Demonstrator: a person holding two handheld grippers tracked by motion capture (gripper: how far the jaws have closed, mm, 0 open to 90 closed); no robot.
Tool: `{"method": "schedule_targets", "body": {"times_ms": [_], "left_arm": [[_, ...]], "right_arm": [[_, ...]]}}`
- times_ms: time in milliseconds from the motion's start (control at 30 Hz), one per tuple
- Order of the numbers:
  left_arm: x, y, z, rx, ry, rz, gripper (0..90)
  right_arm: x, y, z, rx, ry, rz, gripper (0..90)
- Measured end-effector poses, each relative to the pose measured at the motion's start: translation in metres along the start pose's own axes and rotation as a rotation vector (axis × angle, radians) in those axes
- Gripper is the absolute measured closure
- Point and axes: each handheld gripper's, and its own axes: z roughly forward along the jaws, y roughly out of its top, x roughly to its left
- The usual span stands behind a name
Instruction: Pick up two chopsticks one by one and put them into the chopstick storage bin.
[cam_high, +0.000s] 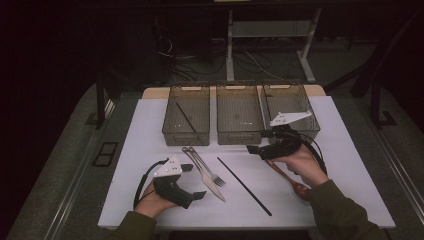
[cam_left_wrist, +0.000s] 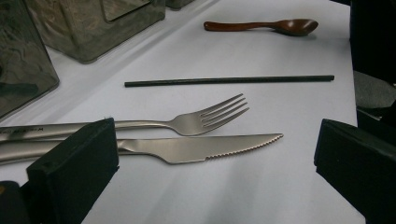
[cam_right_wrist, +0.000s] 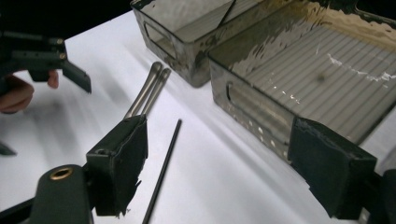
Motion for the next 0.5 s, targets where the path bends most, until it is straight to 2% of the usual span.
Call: {"method": "schedule_targets", "body": {"times_ms": [200, 500], "left_arm": [[0.000, 0.000, 0.000, -0.001, 0.001, 0.003, 0.0], [-0.001, 0.000, -0.001, -0.005, 0.004, -0.001, 0.0]], "right_arm": [[0.006, -0.021, -0.011, -0.008, -0.002, -0.006, 21.2], [0.019, -0.053, -0.018, 0.049, -0.005, -0.018, 27.5]]}}
